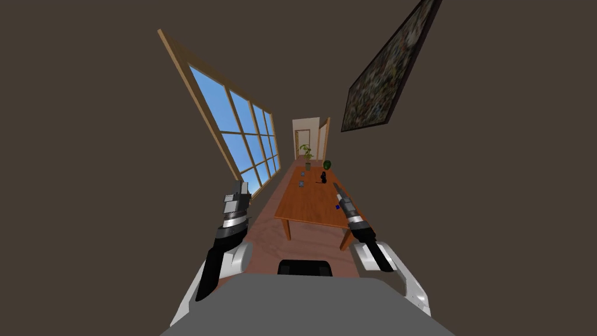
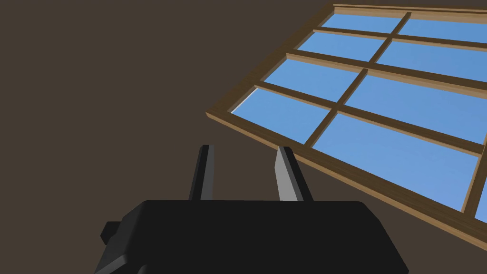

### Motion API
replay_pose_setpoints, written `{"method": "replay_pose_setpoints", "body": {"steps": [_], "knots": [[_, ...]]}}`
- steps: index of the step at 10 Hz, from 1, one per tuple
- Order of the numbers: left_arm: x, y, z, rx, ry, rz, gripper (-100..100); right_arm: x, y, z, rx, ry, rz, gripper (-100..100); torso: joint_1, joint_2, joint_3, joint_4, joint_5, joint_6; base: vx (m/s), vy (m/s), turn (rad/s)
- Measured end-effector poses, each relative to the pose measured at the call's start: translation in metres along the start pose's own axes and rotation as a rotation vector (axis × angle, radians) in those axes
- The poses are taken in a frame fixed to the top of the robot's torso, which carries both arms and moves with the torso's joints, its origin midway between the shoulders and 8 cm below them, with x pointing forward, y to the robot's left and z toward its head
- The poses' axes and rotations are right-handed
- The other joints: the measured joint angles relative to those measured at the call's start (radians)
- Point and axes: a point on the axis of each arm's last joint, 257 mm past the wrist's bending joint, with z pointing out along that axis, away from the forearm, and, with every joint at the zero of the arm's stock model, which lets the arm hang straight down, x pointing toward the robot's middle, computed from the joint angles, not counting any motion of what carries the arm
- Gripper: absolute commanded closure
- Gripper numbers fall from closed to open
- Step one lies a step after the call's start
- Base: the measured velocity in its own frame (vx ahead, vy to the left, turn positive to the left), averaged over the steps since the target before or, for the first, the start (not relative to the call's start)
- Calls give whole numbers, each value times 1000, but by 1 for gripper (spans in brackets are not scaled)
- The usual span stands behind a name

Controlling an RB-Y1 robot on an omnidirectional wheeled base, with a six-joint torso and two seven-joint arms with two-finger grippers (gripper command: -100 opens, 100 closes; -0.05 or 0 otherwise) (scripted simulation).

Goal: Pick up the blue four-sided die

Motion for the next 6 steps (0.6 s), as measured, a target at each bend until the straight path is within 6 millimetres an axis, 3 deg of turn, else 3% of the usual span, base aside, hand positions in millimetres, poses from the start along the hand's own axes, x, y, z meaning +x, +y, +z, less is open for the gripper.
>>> {"method": "replay_pose_setpoints", "body": {"steps": [6], "knots": [[0, 0, 0, 0, 0, 0, 0, 13, -81, 3, 194, 72, -140, -100, 0, -1, -1, 0, 0, 0, -14, -14, 21]]}}
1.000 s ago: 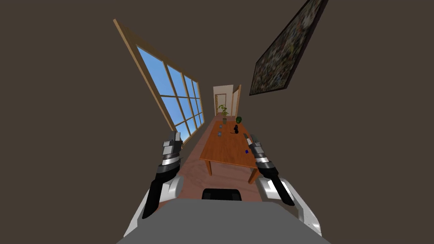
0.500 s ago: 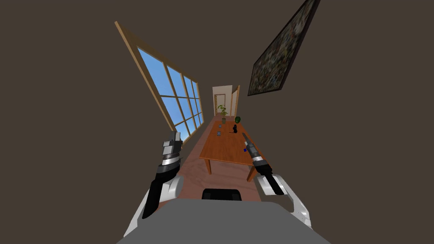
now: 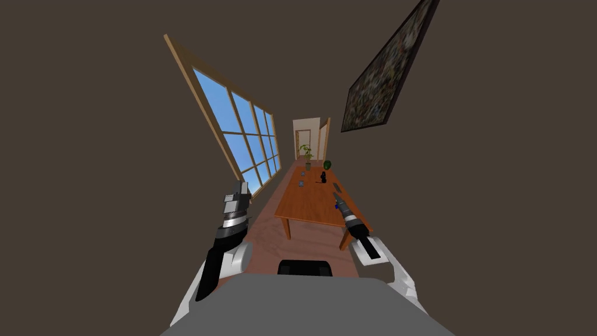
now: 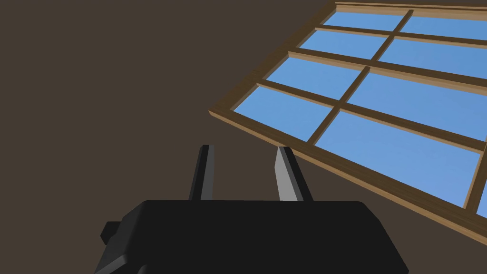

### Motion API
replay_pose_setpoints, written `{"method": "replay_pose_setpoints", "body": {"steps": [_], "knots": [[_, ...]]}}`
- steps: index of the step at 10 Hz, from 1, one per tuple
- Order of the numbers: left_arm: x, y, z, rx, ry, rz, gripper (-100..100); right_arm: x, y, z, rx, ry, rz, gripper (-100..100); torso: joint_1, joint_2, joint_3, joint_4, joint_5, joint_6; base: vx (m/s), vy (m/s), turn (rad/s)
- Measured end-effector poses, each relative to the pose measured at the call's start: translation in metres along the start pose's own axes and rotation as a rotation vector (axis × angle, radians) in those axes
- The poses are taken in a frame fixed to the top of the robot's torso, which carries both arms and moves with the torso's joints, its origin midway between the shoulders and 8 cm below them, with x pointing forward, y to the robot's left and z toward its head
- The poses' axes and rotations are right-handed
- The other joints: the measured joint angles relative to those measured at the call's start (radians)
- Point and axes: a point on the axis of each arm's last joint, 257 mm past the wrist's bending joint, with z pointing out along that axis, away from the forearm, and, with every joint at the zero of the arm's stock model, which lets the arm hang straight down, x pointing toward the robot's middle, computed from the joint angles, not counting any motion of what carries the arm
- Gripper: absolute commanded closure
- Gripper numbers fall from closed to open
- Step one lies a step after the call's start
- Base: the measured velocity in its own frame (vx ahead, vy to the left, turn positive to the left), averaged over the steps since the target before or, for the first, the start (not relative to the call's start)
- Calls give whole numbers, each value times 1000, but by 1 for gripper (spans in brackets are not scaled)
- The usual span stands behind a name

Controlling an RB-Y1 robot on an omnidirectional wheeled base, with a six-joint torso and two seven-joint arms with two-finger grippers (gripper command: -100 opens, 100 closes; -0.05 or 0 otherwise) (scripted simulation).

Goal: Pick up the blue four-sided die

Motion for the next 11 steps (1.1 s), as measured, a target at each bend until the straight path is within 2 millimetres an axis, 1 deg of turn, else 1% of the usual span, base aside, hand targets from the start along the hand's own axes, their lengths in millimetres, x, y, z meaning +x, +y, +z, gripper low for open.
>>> {"method": "replay_pose_setpoints", "body": {"steps": [1, 2, 3, 6, 8, 9, 11], "knots": [[0, 0, 0, 0, 0, 0, 0, 1, -13, 1, 36, 8, -17, -100, 0, 0, 0, 0, 0, 0, -11, -15, 45], [0, 0, 0, 0, 0, 0, 0, 7, -27, 2, 73, 19, -43, -100, 0, 0, 0, 0, 0, 0, -6, -12, 34], [0, 0, 0, 0, 0, 0, 0, 8, -40, 0, 103, 27, -60, -100, 0, 0, 0, 0, 0, 0, -5, -13, 68], [0, 0, 0, 0, 0, 0, 0, 11, -81, 2, 202, 58, -134, -100, 0, -1, 0, 0, 0, 0, -3, -13, 55], [0, 0, 0, 0, 0, 0, 0, 15, -102, 5, 265, 76, -183, -100, 0, -1, 0, 0, 0, 0, -1, -13, 88], [0, 0, 0, 0, 0, 0, 0, 16, -115, 0, 297, 83, -201, -100, 0, -1, 0, 0, 0, 1, 0, -16, 105], [0, 0, 0, 0, 0, 0, 0, 16, -137, -4, 357, 102, -252, -100, 0, -1, 0, 0, 0, 1, 0, -21, 91]]}}
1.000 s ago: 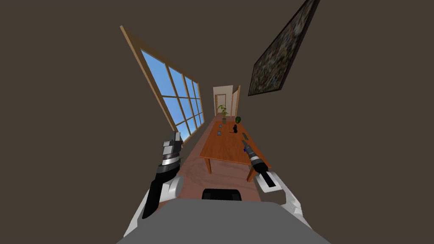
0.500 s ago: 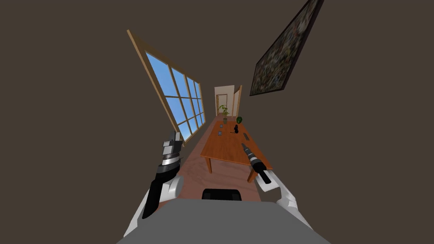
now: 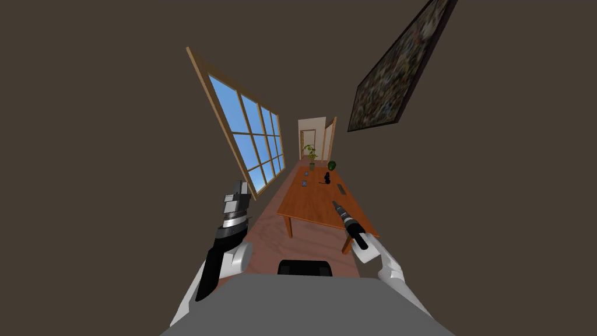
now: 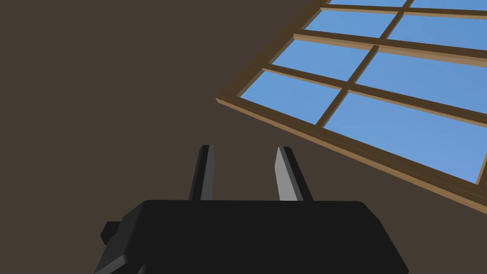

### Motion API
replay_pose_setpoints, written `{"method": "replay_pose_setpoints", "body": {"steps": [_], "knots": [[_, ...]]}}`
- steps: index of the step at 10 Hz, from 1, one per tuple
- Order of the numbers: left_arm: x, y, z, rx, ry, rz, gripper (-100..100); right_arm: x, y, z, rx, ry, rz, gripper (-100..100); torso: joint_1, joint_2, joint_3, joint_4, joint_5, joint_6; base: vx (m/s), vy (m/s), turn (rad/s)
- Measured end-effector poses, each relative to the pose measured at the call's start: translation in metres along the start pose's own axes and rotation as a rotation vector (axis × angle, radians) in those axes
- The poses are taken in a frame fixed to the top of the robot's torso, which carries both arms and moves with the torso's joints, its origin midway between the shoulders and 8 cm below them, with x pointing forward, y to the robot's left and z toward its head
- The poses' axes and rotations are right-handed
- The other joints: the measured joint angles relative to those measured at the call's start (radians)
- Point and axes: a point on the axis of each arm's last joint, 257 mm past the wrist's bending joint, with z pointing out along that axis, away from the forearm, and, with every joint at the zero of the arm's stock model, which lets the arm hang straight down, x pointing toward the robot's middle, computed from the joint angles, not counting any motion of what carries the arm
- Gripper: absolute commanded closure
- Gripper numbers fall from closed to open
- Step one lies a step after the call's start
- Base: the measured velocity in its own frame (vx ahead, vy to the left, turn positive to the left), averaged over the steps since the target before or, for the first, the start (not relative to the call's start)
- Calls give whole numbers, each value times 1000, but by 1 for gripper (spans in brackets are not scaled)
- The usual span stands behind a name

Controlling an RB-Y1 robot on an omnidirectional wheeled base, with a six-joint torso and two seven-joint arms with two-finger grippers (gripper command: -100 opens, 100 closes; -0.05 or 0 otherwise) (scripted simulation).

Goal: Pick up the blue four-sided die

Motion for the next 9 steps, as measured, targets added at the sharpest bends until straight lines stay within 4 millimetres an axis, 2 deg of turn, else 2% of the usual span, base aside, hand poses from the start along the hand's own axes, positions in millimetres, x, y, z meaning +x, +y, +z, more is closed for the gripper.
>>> {"method": "replay_pose_setpoints", "body": {"steps": [5, 7, 9], "knots": [[0, 0, 0, 0, 0, 0, 0, 7, -64, 9, 171, 40, -140, -100, 0, -1, 0, 0, 0, 0, 4, -22, 97], [0, 0, 0, 0, 0, 0, 0, 7, -84, 10, 234, 53, -194, -100, 0, -1, 0, 0, 0, 0, 6, -23, 116], [0, 0, 0, 0, 0, 0, 0, 9, -113, 9, 305, 69, -247, -100, 0, -1, 0, 0, 0, 0, 7, -25, 119]]}}
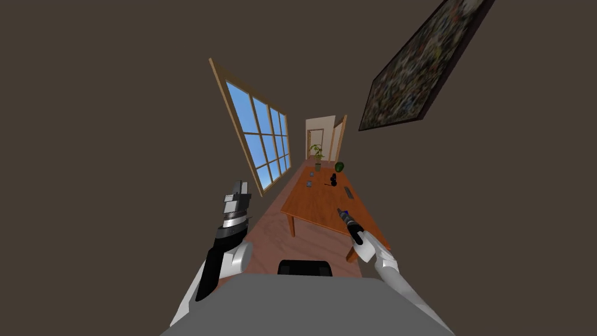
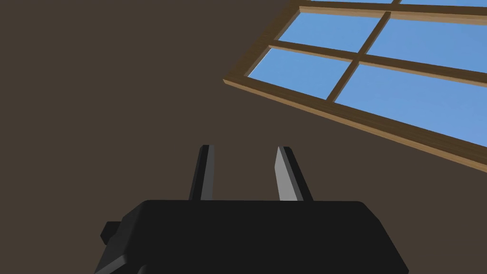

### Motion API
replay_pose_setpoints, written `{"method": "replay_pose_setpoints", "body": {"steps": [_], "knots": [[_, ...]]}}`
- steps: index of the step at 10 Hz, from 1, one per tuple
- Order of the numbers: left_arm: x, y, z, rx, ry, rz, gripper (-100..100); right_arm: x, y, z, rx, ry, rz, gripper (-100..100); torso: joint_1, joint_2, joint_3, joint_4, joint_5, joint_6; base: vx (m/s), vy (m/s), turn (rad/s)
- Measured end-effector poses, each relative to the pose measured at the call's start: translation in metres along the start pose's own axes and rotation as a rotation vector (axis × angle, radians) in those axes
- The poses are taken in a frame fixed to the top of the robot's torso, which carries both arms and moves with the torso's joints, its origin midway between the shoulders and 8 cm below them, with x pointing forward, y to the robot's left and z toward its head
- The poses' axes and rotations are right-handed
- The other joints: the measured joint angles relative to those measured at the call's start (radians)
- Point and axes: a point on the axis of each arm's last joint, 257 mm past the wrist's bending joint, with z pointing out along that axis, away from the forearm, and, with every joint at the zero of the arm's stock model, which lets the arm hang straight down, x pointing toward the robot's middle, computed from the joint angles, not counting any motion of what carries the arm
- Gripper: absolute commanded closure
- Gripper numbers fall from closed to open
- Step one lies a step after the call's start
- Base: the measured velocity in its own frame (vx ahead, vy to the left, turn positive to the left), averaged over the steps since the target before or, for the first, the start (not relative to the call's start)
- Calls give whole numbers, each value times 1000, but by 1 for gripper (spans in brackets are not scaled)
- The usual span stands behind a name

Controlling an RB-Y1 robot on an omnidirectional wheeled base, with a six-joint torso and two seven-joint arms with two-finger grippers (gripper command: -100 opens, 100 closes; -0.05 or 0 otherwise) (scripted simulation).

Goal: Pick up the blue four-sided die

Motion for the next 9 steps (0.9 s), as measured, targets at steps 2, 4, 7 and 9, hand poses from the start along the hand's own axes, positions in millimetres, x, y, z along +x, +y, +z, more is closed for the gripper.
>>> {"method": "replay_pose_setpoints", "body": {"steps": [2, 4, 7, 9], "knots": [[0, 0, 0, 0, 0, 0, 0, 2, -22, 2, 62, 14, -55, -100, 0, 0, 0, 0, 0, 0, 12, -22, 103], [0, 0, 0, 0, 0, 0, 0, 4, -44, 5, 125, 24, -106, -100, 0, 0, 0, 0, 0, 0, 14, -31, 231], [0, 0, 0, 0, 0, 0, 0, 2, -82, 6, 237, 43, -203, -100, 0, -1, 0, 0, 0, 0, 17, -31, 89], [0, 0, 0, 0, 0, 0, 0, 1, -101, 3, 294, 54, -249, -100, 0, 0, 0, 0, 0, 0, 12, -22, 114]]}}
